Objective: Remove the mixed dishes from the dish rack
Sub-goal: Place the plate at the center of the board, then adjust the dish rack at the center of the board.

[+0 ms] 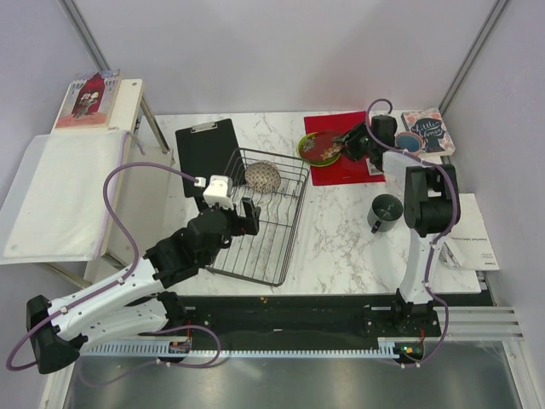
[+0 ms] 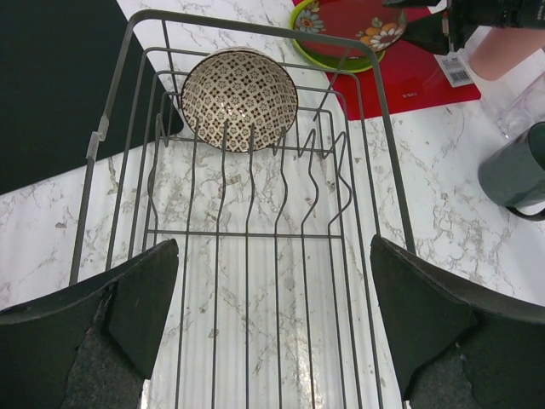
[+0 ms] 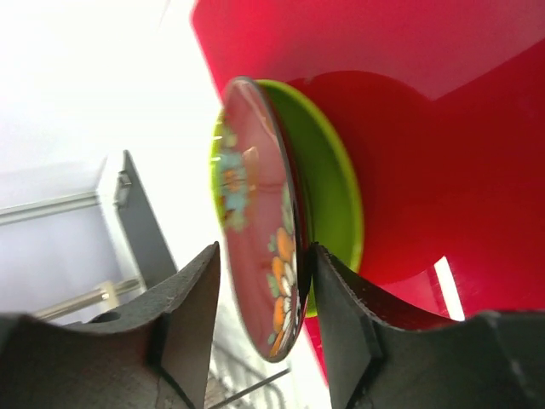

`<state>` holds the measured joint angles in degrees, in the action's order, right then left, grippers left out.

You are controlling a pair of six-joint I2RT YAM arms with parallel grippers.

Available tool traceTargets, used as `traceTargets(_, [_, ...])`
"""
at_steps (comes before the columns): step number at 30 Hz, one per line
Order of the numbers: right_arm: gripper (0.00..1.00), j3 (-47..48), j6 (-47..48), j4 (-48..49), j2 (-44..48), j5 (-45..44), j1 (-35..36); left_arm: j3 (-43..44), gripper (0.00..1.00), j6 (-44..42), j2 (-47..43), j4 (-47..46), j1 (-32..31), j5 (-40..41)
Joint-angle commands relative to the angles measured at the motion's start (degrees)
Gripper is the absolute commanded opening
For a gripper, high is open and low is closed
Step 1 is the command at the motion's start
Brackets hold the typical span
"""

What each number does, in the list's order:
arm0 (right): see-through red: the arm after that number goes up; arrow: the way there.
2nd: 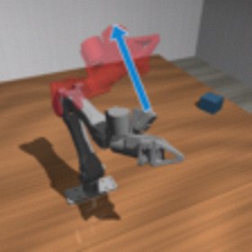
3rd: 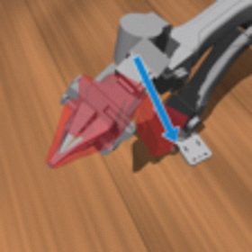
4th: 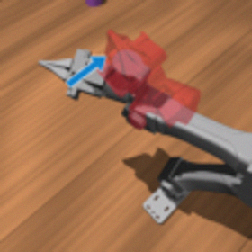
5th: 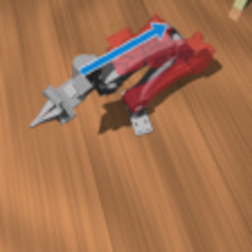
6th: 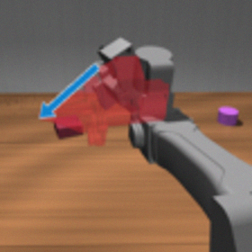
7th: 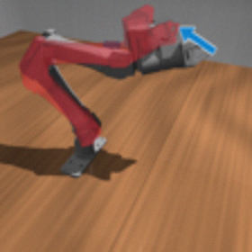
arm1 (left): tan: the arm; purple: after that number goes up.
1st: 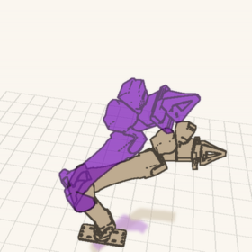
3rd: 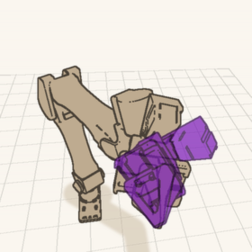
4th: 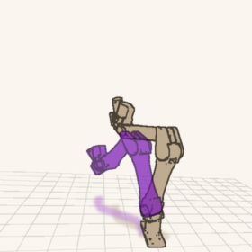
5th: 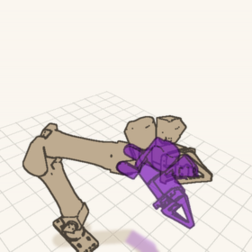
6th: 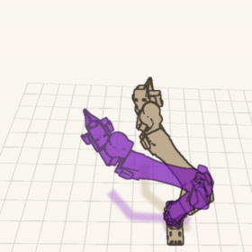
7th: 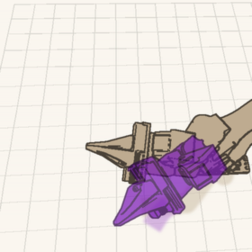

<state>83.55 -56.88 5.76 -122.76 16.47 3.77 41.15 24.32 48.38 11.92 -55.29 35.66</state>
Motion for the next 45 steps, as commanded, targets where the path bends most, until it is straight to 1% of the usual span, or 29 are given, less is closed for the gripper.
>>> traceTargets(1, [0.56,-0.8,-4.1,5.0,9.2,2.5,-0.2,1.1,0.99,2.5,-0.3,0.1,0.1,-0.3])
traceTargets(3, [0.58,-1.3,-4.5,5.5,12.6,2.6,0.1,1.1,0.99,2.9,-0.3,0.4,0.2,-0.5])
traceTargets(6, [0.59,-1.7,-4.1,4.0,15.3,2.6,0.3,1.0,0.99,3.9,0.0,1.2,0.2,-1.0])
traceTargets(10, [0.58,-3.0,-2.4,2.2,14.8,3.0,0.3,0.9,0.99,5.5,0.7,1.7,0.2,-2.0])
traceTargets(14, [0.57,-5.1,-2.5,2.6,12.2,3.7,0.3,0.7,0.99,6.5,0.8,2.2,0.2,-3.5])
traceTargets(19, [0.54,-8.4,-3.3,6.9,13.4,4.3,1.1,0.4,0.99,5.5,0.8,2.9,0.2,-3.7])
traceTargets(21, [0.53,-10.3,-3.6,7.9,16.9,4.6,2.6,1.2,0.99,5.0,2.7,4.4,0.2,-3.3])
traceTargets(22, [0.53,-11.6,-3.9,10.5,18.5,4.8,3.3,1.7,0.99,4.8,3.6,5.3,0.2,-3.1])
traceTargets(23, [0.53,-13.0,-4.5,11.6,22.4,4.8,4.9,2.2,0.99,4.5,5.0,6.1,0.2,-2.4])
traceTargets(25, [0.54,-17.0,-4.3,12.8,26.8,3.8,6.8,4.8,0.99,5.3,9.4,10.6,0.2,-0.4])
traceTargets(26, [0.54,-18.0,-3.4,12.3,31.2,3.1,9.3,5.6,0.99,5.7,10.8,11.7,0.2,-0.2])
traceTargets(27, [0.54,-18.6,-2.0,10.8,33.4,2.1,10.7,6.7,0.99,5.5,11.8,12.6,0.2,-0.4])
traceTargets(28, [0.54,-19.0,1.8,6.6,35.5,0.9,12.1,6.9,0.99,5.6,13.7,14.0,0.2,-0.7])
traceTargets(29, [0.55,-19.2,3.7,4.5,39.2,-2.3,14.8,7.1,0.99,6.3,14.0,14.6,0.2,-0.6])
traceTargets(30, [0.55,-19.6,6.1,2.4,40.9,-3.9,16.1,6.8,0.99,6.7,14.2,14.9,0.1,-0.7])
traceTargets(31, [0.56,-19.5,9.6,-2.6,42.4,-5.6,17.2,6.5,0.99,7.1,13.9,15.1,0.1,0.1])
traceTargets(32, [0.56,-19.6,11.6,-5.0,44.7,-8.6,19.1,6.1,0.99,8.2,13.2,15.1,0.1,0.5])
traceTargets(33, [0.56,-19.8,13.2,-7.8,45.6,-9.8,20.0,5.4,0.99,8.6,12.6,15.1,0.1,1.2])
traceTargets(34, [0.56,-20.1,15.5,-12.8,46.9,-12.2,21.2,5.0,0.99,9.3,11.5,15.1,0.2,2.2])
traceTargets(37, [0.56,-23.5,18.1,-19.1,49.7,-16.0,23.5,4.6,0.99,9.5,11.1,15.1,0.2,2.7])
traceTargets(39, [0.56,-26.0,19.3,-22.5,50.5,-21.3,24.5,5.0,0.99,9.3,12.0,15.4,0.2,2.2])
traceTargets(41, [0.57,-27.9,20.0,-25.2,51.2,-22.9,25.4,5.2,0.99,10.0,12.7,16.5,0.2,1.1])
traceTargets(45, [0.57,-34.0,19.5,-24.0,51.2,-21.0,26.4,3.9,0.99,12.6,11.8,16.6,0.2,0.1])
